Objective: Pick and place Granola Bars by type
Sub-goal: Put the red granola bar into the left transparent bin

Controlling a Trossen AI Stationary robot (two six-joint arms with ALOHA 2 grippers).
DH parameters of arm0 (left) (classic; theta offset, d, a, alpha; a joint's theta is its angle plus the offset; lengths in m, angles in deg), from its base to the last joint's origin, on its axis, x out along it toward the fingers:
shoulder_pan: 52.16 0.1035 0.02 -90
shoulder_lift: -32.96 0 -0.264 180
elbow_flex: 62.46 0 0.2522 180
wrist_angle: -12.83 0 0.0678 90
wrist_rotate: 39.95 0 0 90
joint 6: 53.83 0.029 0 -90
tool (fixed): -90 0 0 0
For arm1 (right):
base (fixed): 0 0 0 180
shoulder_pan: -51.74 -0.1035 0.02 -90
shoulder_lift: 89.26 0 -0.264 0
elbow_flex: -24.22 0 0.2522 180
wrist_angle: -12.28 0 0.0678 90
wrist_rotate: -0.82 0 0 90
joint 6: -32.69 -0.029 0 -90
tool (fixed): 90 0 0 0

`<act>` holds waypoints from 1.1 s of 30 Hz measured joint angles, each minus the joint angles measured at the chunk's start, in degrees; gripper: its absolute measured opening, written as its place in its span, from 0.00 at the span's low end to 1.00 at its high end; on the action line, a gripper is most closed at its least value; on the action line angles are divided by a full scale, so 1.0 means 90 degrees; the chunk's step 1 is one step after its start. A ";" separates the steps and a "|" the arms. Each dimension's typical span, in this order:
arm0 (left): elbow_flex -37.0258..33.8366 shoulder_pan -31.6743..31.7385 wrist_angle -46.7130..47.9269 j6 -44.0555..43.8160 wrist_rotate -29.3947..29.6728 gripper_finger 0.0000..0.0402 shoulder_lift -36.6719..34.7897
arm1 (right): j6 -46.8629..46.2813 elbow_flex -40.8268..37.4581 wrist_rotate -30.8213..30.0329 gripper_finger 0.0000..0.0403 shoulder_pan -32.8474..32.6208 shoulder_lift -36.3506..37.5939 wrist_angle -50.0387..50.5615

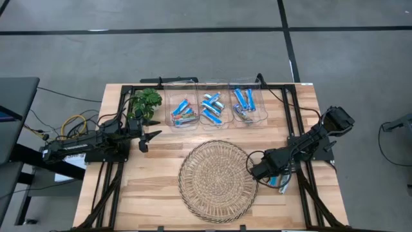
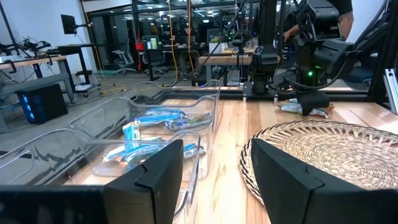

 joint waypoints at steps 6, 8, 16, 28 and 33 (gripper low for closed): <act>0.0000 0.0000 0.0001 0.0000 0.0002 0.46 0.0000 | 0.0043 -0.0009 -0.0175 0.36 0.0000 -0.0007 -0.0271; -0.0002 -0.0002 -0.0002 0.0000 -0.0001 0.46 0.0000 | 0.0194 -0.0011 -0.0254 0.29 -0.0002 0.0001 -0.0354; -0.0002 0.0000 0.0001 0.0000 -0.0001 0.46 0.0000 | 0.1363 -0.0051 -0.0361 0.14 -0.0002 0.0421 -0.0831; 0.0000 -0.0002 -0.0002 0.0000 0.0002 0.46 0.0000 | 0.4487 -0.0035 -0.0475 0.13 0.0234 0.1958 -0.3487; 0.0000 0.0000 -0.0001 0.0000 0.0001 0.46 0.0000 | 0.5920 -0.0027 -0.0463 0.13 0.0593 0.2118 -0.5432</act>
